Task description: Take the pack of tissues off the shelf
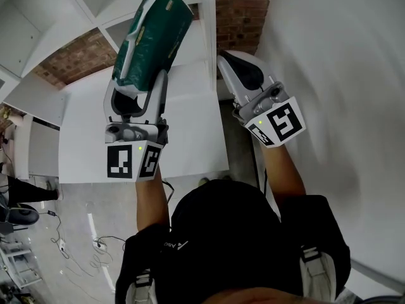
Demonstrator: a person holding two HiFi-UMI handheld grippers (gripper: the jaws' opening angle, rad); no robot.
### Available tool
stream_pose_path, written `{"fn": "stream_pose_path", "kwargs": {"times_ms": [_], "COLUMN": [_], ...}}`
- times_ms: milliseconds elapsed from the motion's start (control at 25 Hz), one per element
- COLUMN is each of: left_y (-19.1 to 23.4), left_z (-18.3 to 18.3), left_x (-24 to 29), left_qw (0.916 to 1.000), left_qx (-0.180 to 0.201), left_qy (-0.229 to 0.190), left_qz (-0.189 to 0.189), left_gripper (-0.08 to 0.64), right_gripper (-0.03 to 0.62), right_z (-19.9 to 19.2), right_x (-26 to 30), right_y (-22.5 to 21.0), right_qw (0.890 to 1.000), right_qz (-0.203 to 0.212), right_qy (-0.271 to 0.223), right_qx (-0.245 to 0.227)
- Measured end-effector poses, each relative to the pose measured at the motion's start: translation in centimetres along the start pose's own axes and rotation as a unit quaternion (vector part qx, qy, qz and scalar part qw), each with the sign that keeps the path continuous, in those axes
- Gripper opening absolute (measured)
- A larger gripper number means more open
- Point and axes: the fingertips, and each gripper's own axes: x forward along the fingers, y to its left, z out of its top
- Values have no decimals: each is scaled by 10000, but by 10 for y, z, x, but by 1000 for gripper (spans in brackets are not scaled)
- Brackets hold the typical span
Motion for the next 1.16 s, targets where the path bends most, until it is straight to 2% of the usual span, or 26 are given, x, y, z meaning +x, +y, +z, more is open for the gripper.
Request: {"fn": "stream_pose_path", "kwargs": {"times_ms": [480, 1160], "left_y": [-1, -8], "left_z": [-13, -10], "left_x": [-12, -7], "left_qw": [9995, 9993], "left_qx": [-296, -283], "left_qy": [-1, -49], "left_qz": [-127, -243], "left_gripper": [291, 291], "right_gripper": [0, 0], "right_z": [-6, -4], "right_x": [-11, -18], "right_y": [9, 11], "right_qw": [9999, 9998], "right_qz": [-135, -175], "right_qy": [15, -17], "right_qx": [56, 47]}}
